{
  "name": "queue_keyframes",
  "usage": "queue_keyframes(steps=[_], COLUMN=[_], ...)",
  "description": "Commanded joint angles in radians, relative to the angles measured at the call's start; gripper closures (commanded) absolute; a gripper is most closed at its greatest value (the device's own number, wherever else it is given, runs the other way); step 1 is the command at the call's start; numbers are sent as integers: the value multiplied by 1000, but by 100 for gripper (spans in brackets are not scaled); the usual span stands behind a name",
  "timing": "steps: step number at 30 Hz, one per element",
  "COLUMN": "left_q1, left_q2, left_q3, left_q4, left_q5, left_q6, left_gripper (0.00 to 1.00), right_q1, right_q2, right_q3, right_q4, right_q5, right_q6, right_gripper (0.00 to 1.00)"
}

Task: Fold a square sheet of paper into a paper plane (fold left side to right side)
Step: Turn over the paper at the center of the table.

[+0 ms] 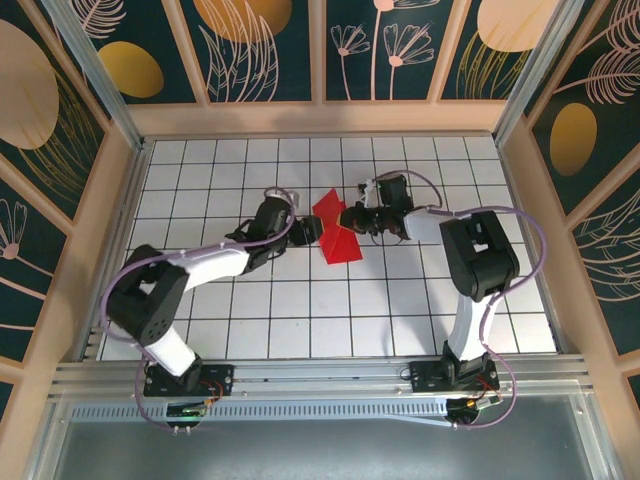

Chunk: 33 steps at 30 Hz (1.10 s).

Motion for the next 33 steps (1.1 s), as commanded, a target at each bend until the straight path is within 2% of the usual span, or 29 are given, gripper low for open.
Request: queue_keyframes(steps=[1,5,8,11,16,19,29,33], left_q1=[1,5,9,20,41,41,40,39], left_q2=[-123,-257,-357,-426,-415,-373,-213,-153], left_q3=[-14,-47,-100,-142,-118,-83,10,43], left_q4=[2,35,131,250,407,462,588,634], left_q5=[-81,-113,-113,-69,188,293,430,456], left_q6=[0,6,-1,-23,-63,-97,-222,-256], left_gripper=[29,13,1,1,1,1,1,1], right_q1=[-33,-77,-112,-143,-205,-219,-216,-201], right_q2=[-103,-185,-246,-298,-335,-341,-333,-335], right_q3=[24,12,-2,-8,-27,-30,-80,-89], right_q4=[65,166,281,387,649,750,1006,1023], right_q5=[-5,-57,-106,-154,-279,-327,-390,-387], right_q6=[-32,-3,53,112,320,427,675,694], right_gripper=[100,100,100,100,100,100,100,100])
